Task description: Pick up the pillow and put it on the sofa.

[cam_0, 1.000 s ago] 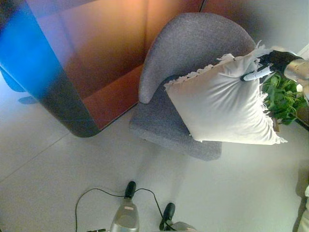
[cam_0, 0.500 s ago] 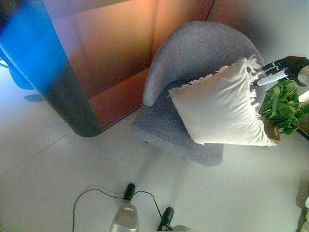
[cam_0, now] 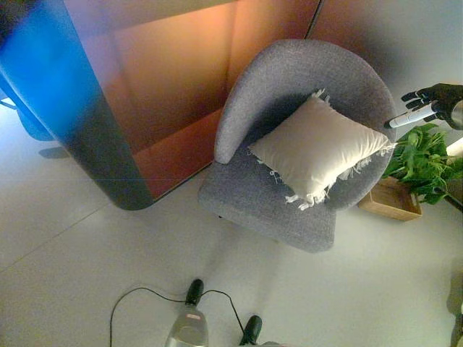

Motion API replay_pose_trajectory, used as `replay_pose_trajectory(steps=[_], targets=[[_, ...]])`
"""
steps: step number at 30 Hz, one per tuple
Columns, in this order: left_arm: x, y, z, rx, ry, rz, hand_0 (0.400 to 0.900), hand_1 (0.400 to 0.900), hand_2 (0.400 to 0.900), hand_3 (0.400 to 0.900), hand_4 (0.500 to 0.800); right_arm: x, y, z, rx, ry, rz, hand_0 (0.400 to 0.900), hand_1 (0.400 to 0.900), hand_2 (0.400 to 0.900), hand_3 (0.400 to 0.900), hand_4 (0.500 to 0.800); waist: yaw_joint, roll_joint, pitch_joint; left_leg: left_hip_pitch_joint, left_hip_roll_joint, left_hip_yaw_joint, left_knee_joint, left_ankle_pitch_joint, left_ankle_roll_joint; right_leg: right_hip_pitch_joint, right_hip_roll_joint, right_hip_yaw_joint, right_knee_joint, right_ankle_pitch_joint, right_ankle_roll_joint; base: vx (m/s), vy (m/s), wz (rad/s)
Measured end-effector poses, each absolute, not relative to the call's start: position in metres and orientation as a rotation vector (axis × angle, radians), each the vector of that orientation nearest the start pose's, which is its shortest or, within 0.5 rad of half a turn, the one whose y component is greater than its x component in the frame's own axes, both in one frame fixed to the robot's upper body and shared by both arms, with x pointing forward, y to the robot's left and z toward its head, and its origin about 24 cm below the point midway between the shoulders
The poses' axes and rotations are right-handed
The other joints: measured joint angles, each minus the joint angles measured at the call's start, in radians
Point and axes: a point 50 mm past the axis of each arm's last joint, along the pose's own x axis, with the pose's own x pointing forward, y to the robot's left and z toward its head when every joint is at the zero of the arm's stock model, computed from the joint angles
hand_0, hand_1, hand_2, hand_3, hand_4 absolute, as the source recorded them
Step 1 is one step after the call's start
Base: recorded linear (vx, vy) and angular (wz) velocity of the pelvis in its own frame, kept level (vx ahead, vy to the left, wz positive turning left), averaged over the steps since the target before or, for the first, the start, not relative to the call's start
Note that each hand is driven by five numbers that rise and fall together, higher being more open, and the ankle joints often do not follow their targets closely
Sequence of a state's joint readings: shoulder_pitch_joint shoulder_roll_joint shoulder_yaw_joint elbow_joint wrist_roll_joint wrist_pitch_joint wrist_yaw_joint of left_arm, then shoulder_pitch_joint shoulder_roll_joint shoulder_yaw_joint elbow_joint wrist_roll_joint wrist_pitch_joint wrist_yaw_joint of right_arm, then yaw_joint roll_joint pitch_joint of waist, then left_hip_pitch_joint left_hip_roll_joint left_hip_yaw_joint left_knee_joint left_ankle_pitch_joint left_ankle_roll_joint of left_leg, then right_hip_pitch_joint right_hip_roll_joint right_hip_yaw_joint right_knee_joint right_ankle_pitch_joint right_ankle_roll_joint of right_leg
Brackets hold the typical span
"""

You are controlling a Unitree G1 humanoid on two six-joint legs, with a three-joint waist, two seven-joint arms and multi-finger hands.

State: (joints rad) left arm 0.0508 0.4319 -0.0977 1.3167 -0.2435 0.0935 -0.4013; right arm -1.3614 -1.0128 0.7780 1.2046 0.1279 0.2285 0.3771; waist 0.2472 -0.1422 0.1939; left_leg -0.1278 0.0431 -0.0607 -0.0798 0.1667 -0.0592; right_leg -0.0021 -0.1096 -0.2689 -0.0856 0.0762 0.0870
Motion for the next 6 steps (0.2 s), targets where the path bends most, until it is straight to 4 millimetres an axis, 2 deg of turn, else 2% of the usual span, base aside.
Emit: replay_pose_trajectory(steps=[4,6], targets=[[0.041,0.296,-0.147,-0.078,1.403,0.053,0.900,0.900,0.900,0.900,0.800,0.357,-0.370,0.271,-0.808,0.364,-0.240,0.900,0.900,0.900,0.900,0.800,-0.013,0.003,0.000,0.002,0.000,0.004,0.000,-0.002,0.000,0.000,-0.001,0.005,0.000,0.000,0.000,-0.02,0.007,-0.07],[0.041,0.295,-0.147,-0.076,1.399,0.053,0.900,0.900,0.900,0.900,0.800,0.356,-0.370,0.252,-0.739,0.306,-0.189,0.900,0.900,0.900,0.900,0.800,-0.025,0.004,-0.001,0.007,-0.001,0.007,0.000,-0.003,0.001,0.003,-0.003,0.008,0.000,0.000,0.000,-0.01,0.011,-0.07]])
